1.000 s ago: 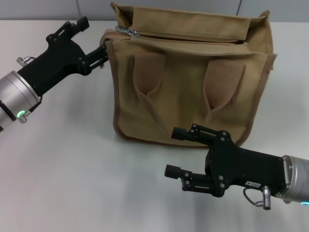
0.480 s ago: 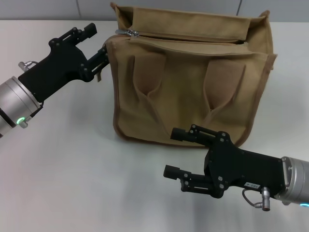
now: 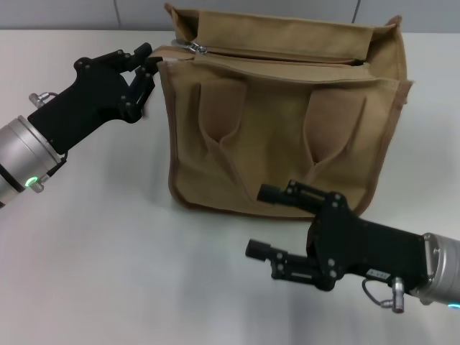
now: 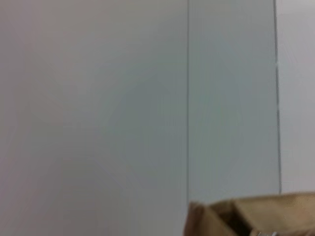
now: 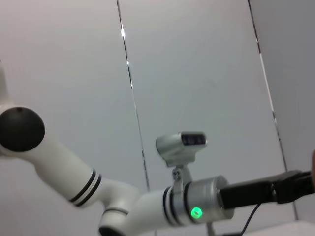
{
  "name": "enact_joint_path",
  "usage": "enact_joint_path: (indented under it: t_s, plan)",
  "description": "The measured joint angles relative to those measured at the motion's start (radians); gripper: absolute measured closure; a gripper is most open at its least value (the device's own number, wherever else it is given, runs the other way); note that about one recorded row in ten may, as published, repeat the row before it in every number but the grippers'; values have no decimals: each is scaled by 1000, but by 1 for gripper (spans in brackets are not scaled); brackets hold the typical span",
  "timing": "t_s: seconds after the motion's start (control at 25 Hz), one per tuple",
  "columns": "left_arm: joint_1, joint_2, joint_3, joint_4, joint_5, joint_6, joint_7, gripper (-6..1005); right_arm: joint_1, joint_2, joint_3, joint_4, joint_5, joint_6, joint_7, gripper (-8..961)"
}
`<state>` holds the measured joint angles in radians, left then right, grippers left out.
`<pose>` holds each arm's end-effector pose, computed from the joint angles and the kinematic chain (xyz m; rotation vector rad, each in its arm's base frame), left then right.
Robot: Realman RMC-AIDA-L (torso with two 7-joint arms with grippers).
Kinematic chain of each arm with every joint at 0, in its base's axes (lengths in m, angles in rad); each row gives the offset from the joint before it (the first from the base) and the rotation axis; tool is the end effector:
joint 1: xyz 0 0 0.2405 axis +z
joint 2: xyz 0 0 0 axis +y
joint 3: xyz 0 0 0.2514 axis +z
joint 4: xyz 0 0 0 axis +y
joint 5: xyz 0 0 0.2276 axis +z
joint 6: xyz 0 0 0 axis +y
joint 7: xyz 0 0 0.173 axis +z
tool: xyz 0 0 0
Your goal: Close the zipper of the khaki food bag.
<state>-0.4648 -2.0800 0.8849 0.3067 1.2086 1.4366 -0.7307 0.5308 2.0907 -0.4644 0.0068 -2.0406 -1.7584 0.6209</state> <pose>-0.2594 0.3594 -0.0241 -2.1644 -0.3243 -1.0426 0.2241 0.2480 -0.1008 -2.6553 0.2819 1.3346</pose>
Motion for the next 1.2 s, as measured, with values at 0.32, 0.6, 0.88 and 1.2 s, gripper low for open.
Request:
enact_joint_path:
  t_s: [0.32,0.6,0.88,1.2]
  plan:
    - [-8,0,8,-2,-12,121,-96,940,-7,0,293,48,1,-30,-90,177]
    - [-11,0,25,-5,-14,178,-112,939,67,0,336,85,-1,2,-52,177]
    - [-7,0,21,-5,-15,182,-122,938,81,2,492,154,1,76,-495,177]
    - [-12,0,26,-4,-15,187,-136,937,118,2,600,294,0,264,-1058,177]
